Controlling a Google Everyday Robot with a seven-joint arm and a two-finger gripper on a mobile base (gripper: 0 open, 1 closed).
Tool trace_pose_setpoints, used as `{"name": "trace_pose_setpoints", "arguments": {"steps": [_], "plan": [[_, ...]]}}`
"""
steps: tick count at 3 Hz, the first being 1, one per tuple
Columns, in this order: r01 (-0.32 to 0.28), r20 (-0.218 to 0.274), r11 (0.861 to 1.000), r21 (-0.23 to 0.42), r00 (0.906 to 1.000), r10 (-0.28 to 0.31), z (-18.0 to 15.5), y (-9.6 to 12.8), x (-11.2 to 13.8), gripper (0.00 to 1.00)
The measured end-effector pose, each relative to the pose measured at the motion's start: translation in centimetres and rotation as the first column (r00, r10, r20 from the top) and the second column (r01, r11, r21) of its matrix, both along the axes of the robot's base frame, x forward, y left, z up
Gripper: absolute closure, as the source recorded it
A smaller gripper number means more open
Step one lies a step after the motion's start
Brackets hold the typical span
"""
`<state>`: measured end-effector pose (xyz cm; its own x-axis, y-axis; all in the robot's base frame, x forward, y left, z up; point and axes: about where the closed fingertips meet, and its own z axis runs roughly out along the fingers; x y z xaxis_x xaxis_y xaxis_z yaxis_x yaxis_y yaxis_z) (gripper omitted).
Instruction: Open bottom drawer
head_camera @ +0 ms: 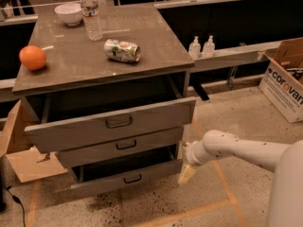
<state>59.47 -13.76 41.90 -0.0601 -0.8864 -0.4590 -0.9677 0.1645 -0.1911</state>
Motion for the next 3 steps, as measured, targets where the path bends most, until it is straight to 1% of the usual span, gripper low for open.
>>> {"name": "trace_pose_setpoints", "arguments": {"steps": [1,3], "plan": [[-0.04,-0.027,0.999,-0.011,0.9988,0.04,-3.8,1.3,0.6,0.0],[-0.106,-0.023,0.994,-0.041,0.9942,0.105,-8.5,4.4,2.5,0.0]]}}
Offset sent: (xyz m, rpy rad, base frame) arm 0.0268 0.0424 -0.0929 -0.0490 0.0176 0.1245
